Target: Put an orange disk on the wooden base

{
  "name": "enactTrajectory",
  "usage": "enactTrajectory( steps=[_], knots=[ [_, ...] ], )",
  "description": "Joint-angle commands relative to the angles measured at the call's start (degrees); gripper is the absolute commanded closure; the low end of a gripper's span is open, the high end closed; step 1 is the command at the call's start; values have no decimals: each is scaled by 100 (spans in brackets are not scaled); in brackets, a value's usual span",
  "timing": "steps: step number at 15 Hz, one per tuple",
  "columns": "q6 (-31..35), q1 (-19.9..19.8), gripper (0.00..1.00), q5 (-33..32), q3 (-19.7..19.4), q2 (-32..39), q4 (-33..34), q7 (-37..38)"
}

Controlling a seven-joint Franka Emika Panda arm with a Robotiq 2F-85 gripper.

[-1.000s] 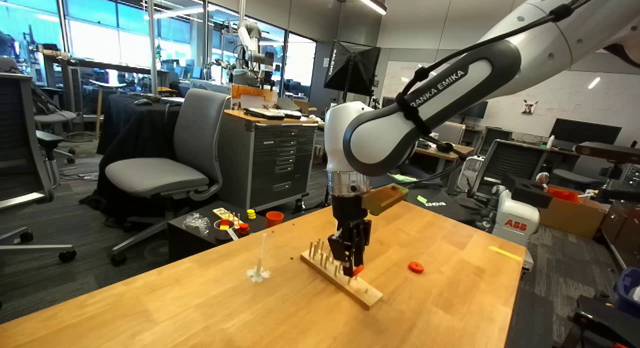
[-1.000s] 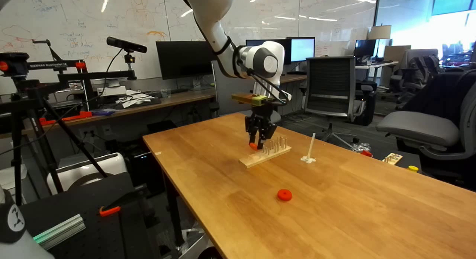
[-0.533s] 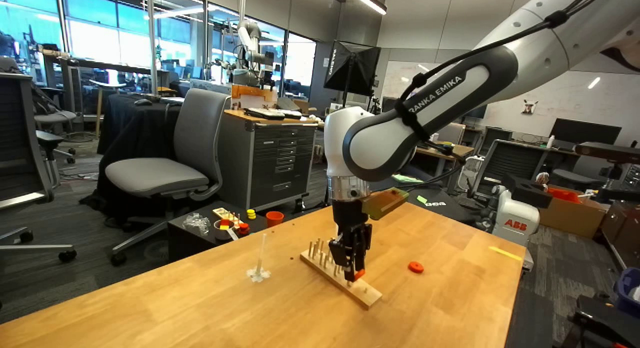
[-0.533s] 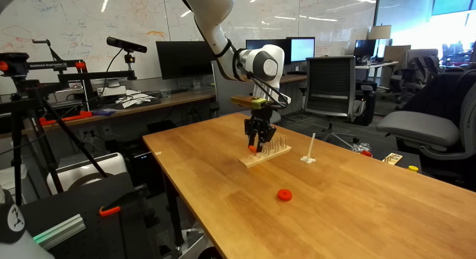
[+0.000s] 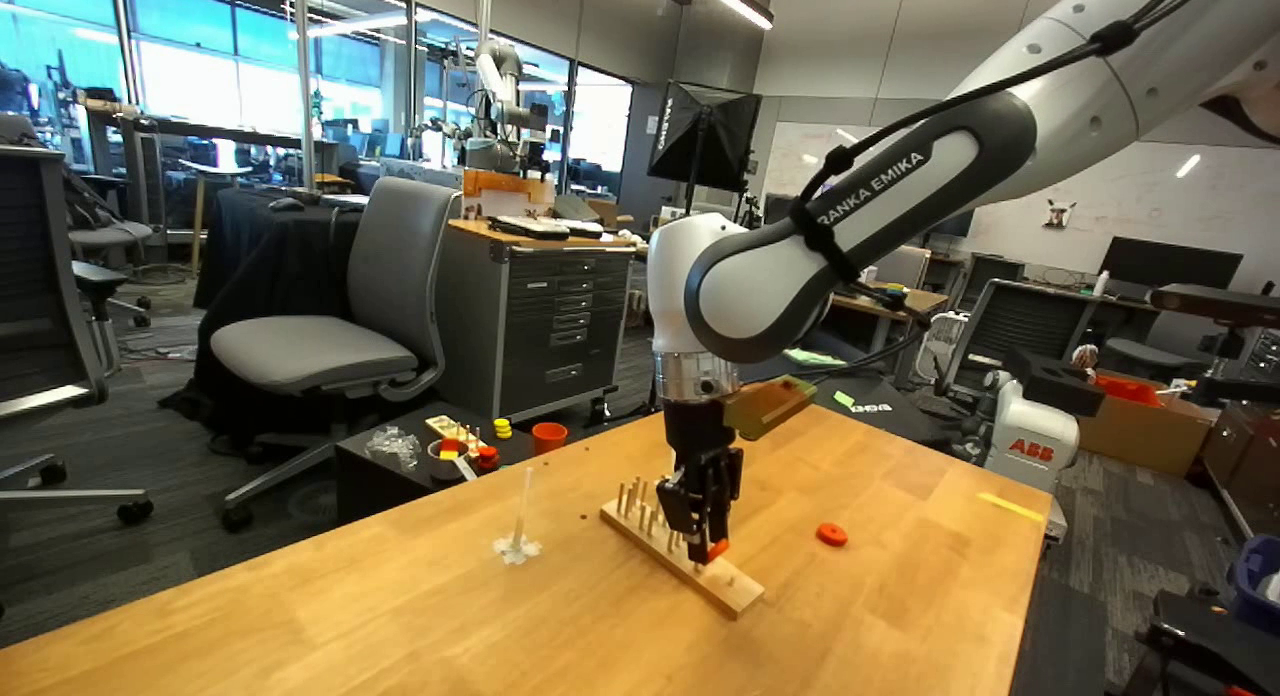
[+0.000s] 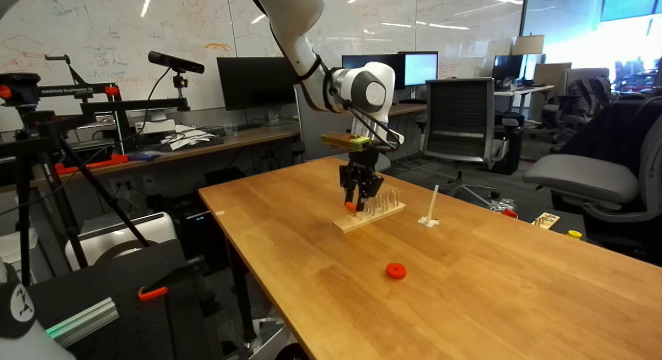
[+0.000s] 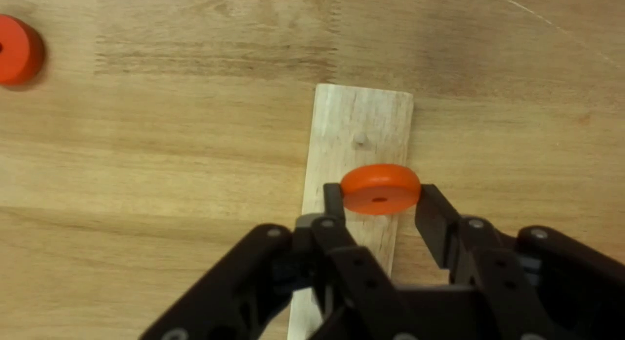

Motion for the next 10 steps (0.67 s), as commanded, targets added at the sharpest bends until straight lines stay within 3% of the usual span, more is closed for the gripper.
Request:
enactTrajectory(
  steps=[1, 10],
  knots=[
    [99, -51, 82, 81, 68, -268, -235, -150],
    [-37, -78, 82, 204, 145, -412, -23, -169]
  ],
)
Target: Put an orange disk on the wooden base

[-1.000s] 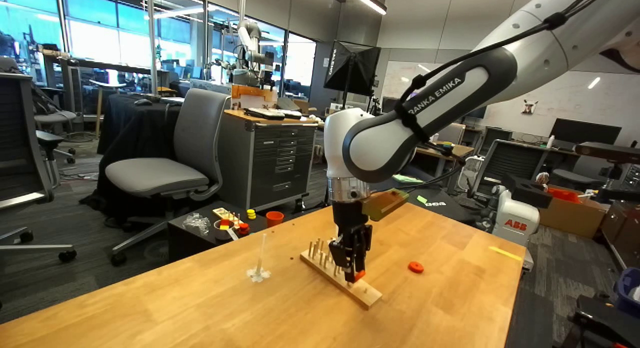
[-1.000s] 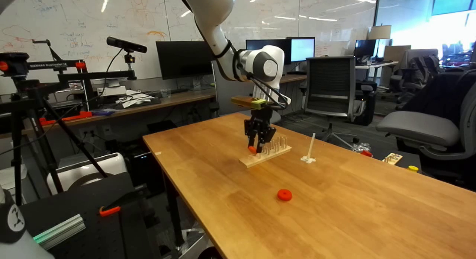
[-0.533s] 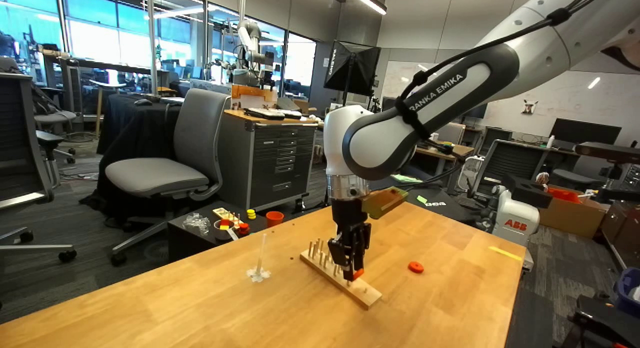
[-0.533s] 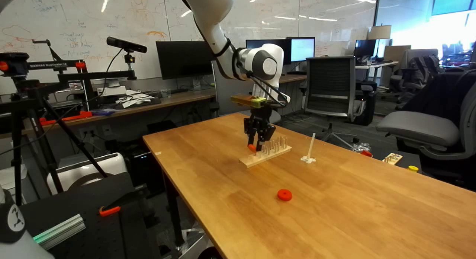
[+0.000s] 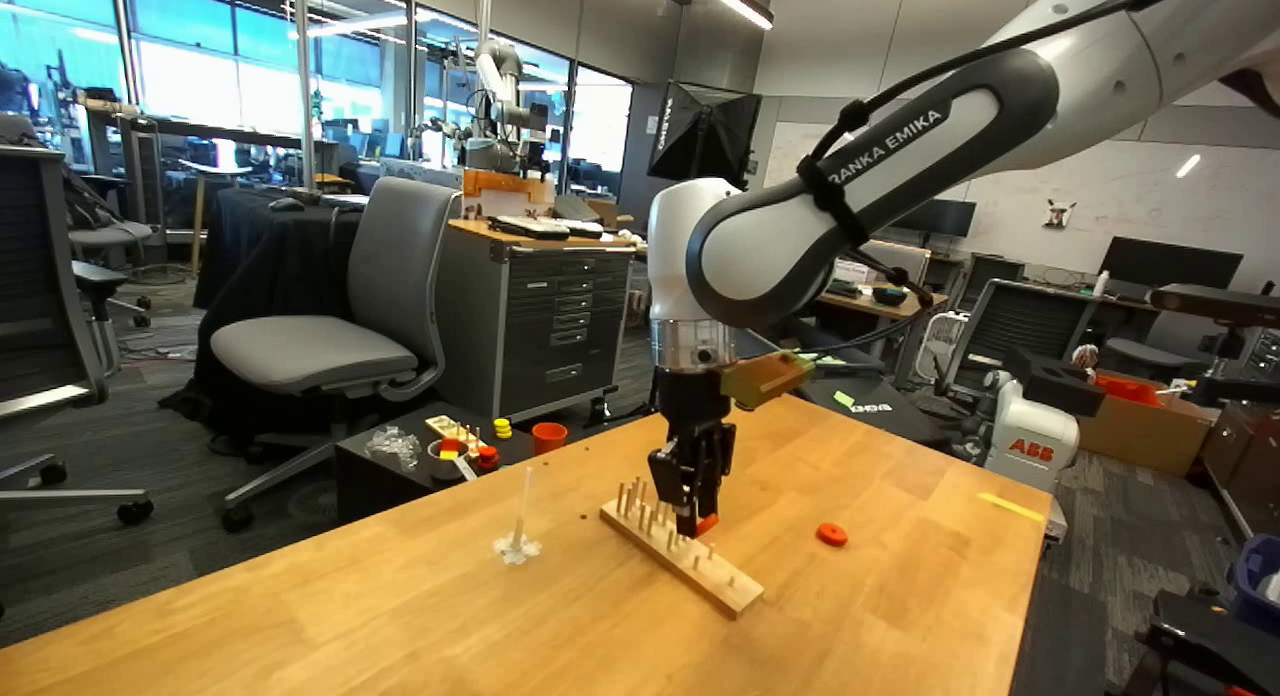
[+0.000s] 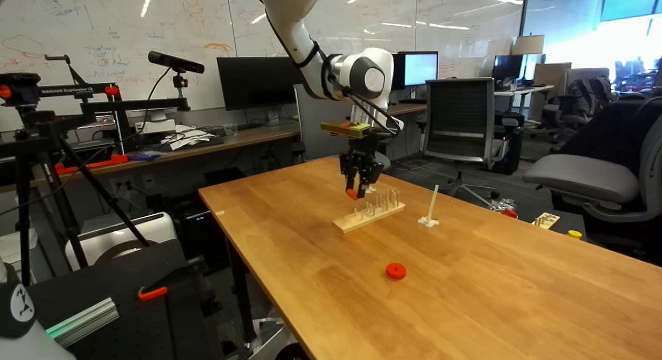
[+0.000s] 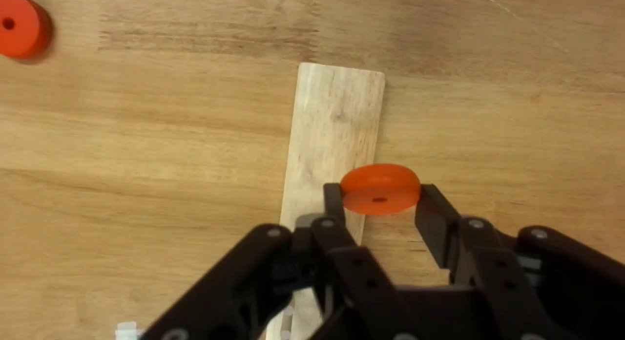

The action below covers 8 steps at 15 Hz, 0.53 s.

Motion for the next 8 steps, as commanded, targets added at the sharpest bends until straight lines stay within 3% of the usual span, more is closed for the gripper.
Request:
enactTrajectory(
  steps=[1, 8],
  knots=[
    [-51, -66, 82, 169, 80, -124, 13, -114],
    [-123, -54, 82, 174, 58, 15, 176, -87]
  ],
)
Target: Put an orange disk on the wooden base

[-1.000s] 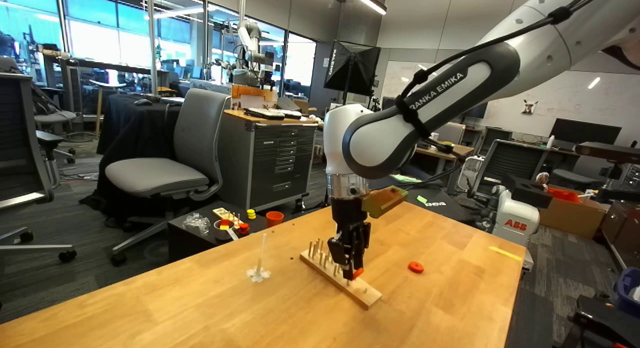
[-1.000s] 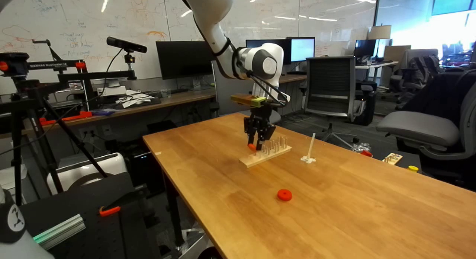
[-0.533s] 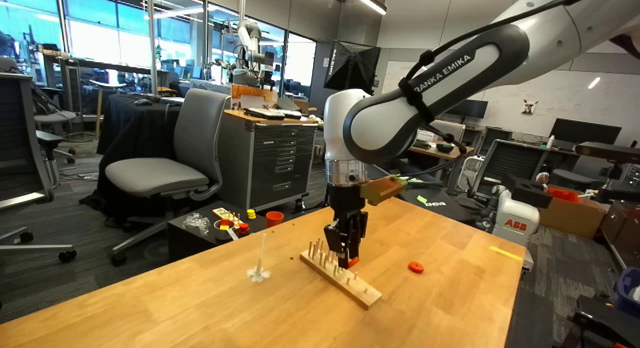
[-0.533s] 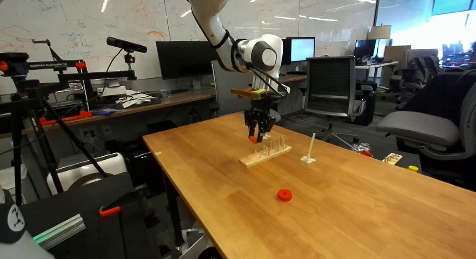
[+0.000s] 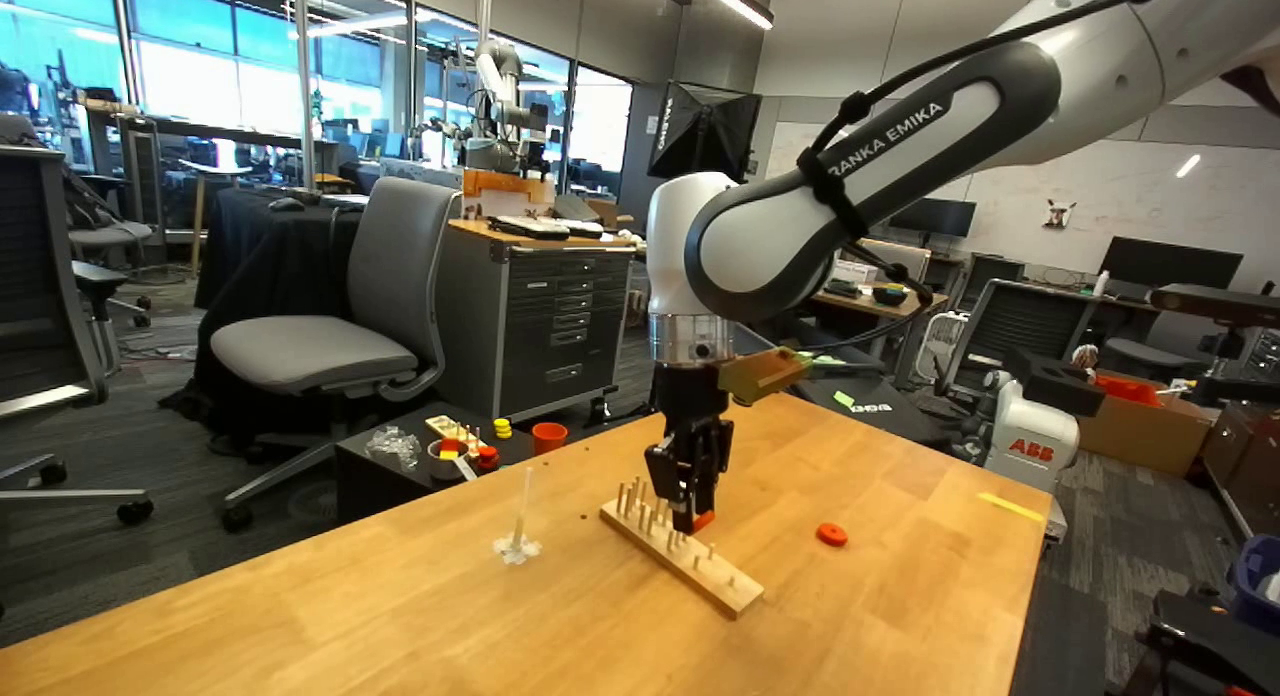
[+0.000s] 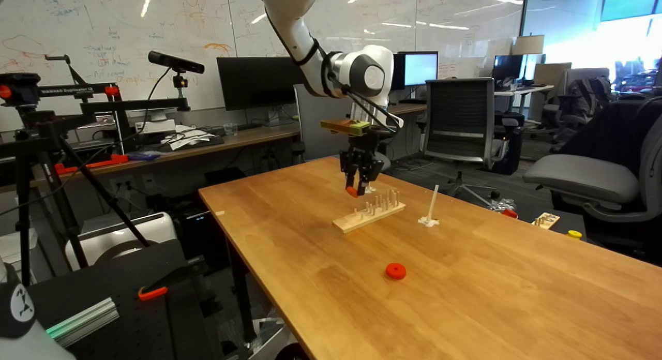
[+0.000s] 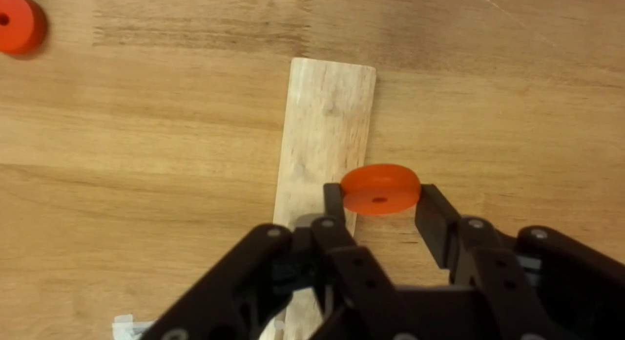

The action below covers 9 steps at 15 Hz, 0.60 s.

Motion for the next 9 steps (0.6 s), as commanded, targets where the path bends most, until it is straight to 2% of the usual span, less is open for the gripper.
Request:
enactTrajectory(
  steps=[1, 9],
  knots=[
    [-133, -59, 82, 134, 43, 45, 168, -86],
    [-223, -53, 82, 112, 20, 228, 378, -53]
  ],
)
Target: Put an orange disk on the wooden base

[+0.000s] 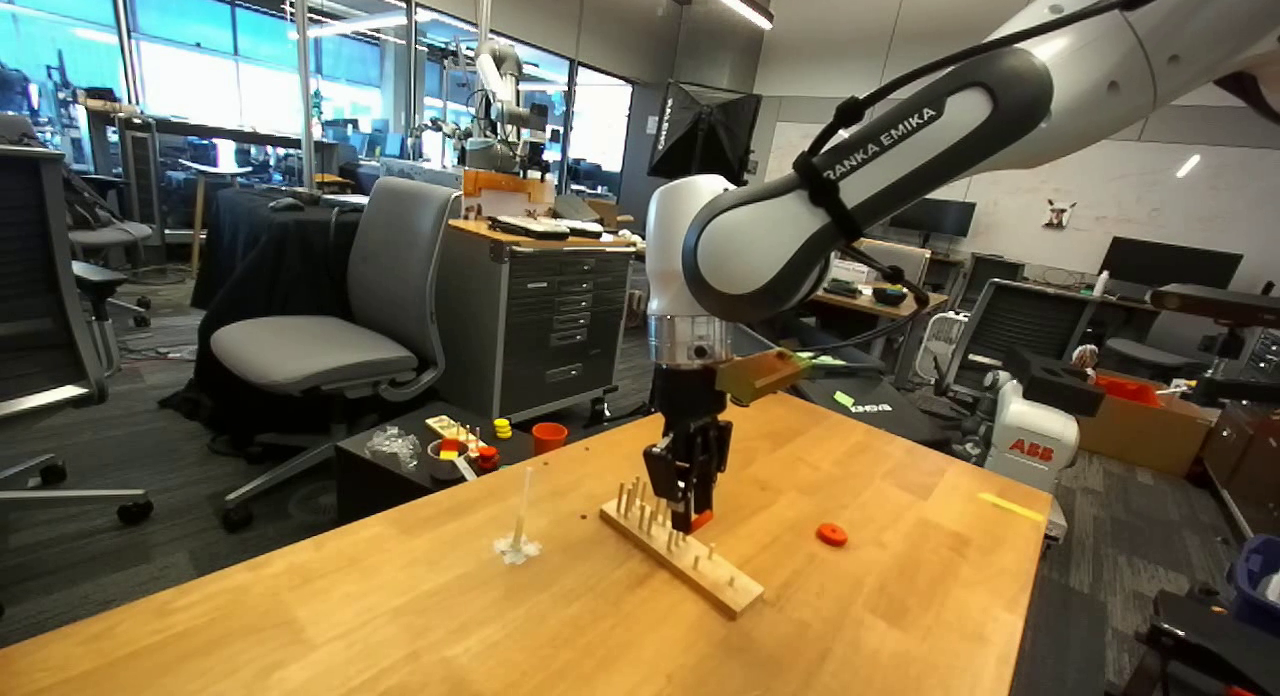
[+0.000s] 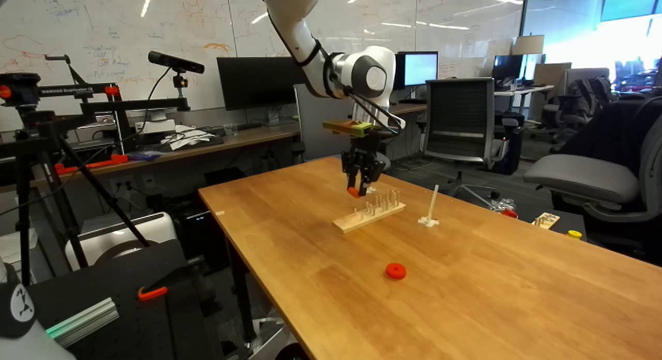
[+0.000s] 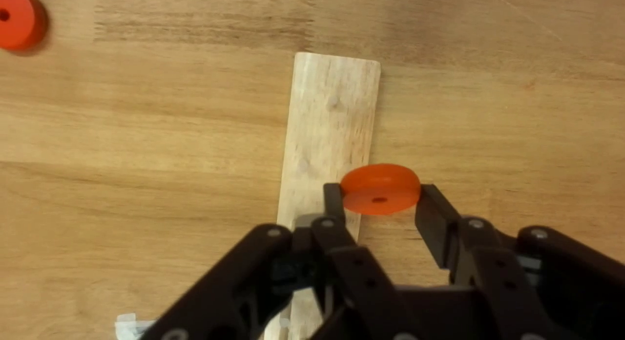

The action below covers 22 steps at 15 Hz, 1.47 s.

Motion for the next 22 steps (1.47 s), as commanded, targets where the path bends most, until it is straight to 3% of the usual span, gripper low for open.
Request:
enactTrajectory(
  steps=[1, 14, 22],
  knots=[
    [-217, -23, 82, 109, 18, 190, 324, -53],
    [-440, -36, 82, 105, -18, 538, 633, -31],
    [-308, -61, 82, 94, -17, 489, 437, -69]
  ],
)
